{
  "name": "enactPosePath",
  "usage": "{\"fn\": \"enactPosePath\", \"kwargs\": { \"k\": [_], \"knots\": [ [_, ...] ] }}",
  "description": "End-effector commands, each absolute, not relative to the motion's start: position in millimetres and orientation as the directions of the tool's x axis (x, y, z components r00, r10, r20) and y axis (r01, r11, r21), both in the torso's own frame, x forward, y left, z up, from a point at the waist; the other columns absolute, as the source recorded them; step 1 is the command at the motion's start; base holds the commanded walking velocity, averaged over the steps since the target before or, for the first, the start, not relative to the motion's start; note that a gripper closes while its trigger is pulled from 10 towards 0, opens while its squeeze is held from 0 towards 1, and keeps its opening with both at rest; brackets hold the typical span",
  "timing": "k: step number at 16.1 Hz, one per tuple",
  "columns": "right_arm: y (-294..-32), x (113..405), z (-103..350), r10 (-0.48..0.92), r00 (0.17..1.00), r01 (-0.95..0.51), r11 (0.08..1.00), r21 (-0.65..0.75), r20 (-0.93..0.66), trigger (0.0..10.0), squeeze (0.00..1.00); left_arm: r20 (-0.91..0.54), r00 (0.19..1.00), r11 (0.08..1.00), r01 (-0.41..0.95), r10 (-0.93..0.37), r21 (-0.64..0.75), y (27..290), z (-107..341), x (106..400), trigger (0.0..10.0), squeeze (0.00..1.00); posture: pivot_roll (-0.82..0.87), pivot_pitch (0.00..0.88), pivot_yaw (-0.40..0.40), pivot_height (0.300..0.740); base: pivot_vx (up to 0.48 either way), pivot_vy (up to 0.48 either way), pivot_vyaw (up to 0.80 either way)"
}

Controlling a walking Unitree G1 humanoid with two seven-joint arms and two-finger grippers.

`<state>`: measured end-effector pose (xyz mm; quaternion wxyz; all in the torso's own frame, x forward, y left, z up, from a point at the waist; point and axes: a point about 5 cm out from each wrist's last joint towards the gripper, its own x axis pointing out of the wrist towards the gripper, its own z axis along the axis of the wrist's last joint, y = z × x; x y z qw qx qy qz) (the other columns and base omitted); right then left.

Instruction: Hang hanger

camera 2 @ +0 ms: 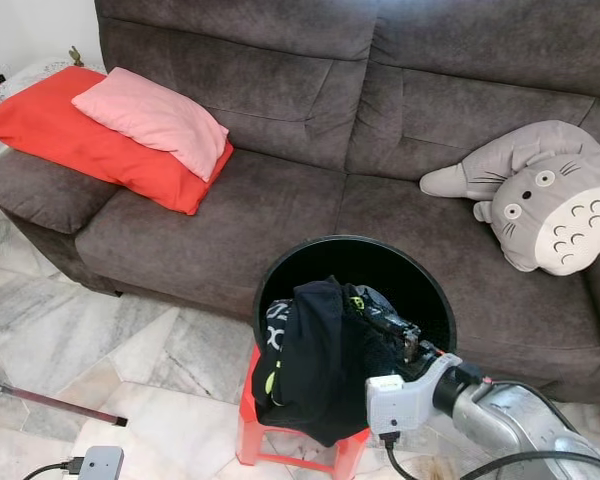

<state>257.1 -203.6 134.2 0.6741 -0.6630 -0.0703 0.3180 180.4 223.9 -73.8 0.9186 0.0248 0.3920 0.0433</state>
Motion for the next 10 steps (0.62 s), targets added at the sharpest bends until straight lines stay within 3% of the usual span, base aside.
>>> {"fn": "enactPosePath", "kwargs": {
  "k": [1,2,10],
  "knots": [
    [-205,256,133,0.525,0.784,-0.342,-0.080,-0.936,-0.331,4.3,0.00,-0.747,0.658,0.995,-0.049,0.099,0.089,225,-79,169,10.0,0.00,-0.06,0.182,-0.019,0.740,0.000,0.000,0.00],
    [-205,256,131,0.526,0.781,-0.349,-0.080,-0.934,-0.337,0.0,0.00,-0.747,0.658,0.995,-0.049,0.099,0.089,225,-79,169,10.0,0.00,-0.06,0.182,-0.019,0.740,0.000,0.000,0.00],
    [-213,255,118,0.484,0.786,-0.425,-0.029,-0.905,-0.385,0.0,0.00,-0.745,0.660,0.995,-0.048,0.097,0.087,224,-79,170,10.0,0.00,-0.06,0.187,-0.018,0.740,0.000,0.000,0.00]
  ]
}}
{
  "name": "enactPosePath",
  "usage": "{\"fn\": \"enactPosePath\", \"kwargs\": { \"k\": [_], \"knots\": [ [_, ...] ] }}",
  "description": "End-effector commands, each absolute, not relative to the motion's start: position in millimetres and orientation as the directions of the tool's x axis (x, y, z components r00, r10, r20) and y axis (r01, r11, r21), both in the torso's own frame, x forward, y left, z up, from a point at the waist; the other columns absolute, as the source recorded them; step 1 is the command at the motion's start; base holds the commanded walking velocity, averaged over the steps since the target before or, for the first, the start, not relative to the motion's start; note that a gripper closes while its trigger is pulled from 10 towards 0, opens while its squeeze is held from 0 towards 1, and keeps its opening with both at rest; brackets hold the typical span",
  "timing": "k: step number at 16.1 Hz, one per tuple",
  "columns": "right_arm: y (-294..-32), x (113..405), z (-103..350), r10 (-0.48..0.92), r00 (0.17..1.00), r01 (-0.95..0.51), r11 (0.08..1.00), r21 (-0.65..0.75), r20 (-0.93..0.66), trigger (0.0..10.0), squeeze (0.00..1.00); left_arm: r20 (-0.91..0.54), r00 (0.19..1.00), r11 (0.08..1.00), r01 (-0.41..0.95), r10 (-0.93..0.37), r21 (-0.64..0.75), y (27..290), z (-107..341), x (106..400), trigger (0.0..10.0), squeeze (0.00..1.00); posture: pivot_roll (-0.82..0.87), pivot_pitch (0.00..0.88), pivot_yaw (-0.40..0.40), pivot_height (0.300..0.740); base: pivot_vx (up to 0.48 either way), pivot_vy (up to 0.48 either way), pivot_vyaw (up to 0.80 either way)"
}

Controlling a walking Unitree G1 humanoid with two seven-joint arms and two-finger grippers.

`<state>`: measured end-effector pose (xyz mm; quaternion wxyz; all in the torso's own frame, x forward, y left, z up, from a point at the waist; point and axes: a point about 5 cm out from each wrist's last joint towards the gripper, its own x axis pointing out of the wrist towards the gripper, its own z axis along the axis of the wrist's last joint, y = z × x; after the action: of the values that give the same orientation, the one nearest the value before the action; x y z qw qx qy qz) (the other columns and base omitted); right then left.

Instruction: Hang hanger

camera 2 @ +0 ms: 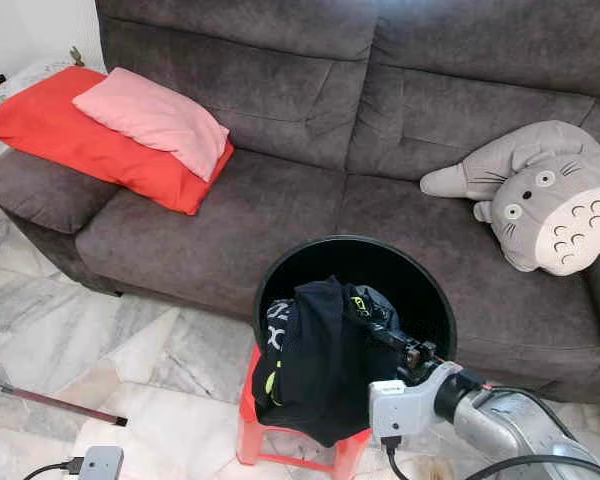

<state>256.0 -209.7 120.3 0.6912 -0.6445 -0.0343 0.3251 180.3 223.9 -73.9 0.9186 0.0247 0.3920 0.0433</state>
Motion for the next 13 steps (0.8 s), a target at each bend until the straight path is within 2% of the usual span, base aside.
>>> {"fn": "enactPosePath", "kwargs": {
  "k": [1,11,13],
  "knots": [
    [-213,254,118,0.483,0.788,-0.429,-0.014,-0.903,-0.382,0.0,0.00,-0.745,0.660,0.995,-0.047,0.097,0.087,224,-79,169,10.0,0.00,-0.07,0.188,-0.018,0.740,0.000,0.000,0.00],
    [-205,262,124,0.474,0.821,-0.415,0.112,-0.903,-0.319,0.0,0.00,-0.745,0.660,0.995,-0.046,0.095,0.086,224,-79,170,10.0,0.00,-0.06,0.185,-0.017,0.740,0.000,0.000,0.00],
    [-200,265,129,0.472,0.835,-0.407,0.185,-0.895,-0.282,0.0,0.00,-0.744,0.662,0.995,-0.047,0.095,0.086,224,-79,171,10.0,0.00,-0.06,0.182,-0.018,0.740,0.000,0.000,0.00]
  ]
}}
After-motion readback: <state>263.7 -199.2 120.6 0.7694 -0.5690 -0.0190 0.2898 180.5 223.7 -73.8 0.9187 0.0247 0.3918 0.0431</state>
